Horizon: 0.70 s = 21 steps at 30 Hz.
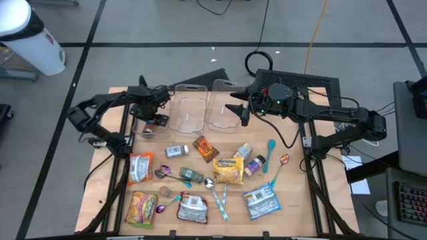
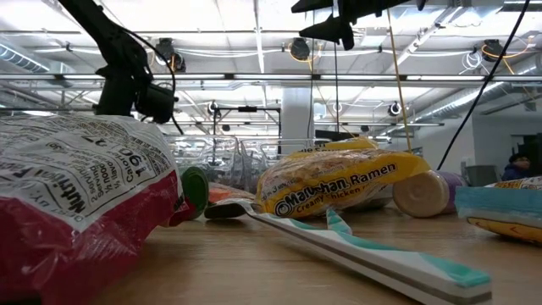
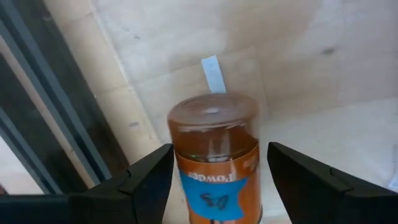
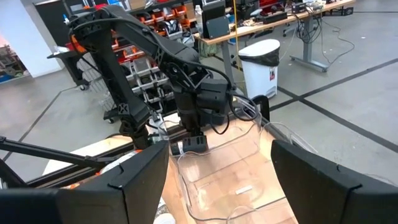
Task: Pick & Place Food Item
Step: Adjust the orange spice bottle in the left transparent bin
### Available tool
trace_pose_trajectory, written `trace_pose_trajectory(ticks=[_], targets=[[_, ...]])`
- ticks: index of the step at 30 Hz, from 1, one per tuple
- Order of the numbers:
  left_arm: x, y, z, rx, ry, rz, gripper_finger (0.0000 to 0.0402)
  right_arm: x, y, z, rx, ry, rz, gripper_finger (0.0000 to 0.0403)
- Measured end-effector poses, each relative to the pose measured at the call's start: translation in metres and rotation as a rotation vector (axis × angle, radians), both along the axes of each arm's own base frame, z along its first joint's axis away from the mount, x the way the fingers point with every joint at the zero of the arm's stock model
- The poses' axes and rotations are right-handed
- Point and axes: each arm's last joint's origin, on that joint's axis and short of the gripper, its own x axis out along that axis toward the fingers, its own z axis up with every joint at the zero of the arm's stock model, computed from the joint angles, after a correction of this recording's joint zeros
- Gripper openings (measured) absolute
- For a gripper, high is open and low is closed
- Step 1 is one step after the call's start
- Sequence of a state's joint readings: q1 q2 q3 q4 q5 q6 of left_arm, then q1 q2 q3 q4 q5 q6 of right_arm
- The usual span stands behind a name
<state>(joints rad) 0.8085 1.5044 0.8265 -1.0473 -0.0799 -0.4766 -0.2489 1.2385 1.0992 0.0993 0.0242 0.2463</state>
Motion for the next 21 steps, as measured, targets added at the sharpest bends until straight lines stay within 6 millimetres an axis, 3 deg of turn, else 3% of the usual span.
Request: trace_pose_trajectory(ticks=[7, 17, 21], targets=[[0.0019, 0.0019, -0.0093, -0.034, 0.032, -0.001, 0.0263, 0.0000, 0.0000, 0.0000, -0.004, 0.001, 0.001, 0.0279], [0.0018, 0.0019, -0.0095, -0.047, 0.043, -0.001, 0.0160, 0.0000, 0.0000, 0.0000, -0.005, 0.001, 0.000, 0.0279], [0.0029, 0.0028, -0.0031, -0.066, 0.052, -0.019, 0.0152, 0.0000, -0.0001, 0.0000, -0.007, 0.002, 0.000, 0.0279]])
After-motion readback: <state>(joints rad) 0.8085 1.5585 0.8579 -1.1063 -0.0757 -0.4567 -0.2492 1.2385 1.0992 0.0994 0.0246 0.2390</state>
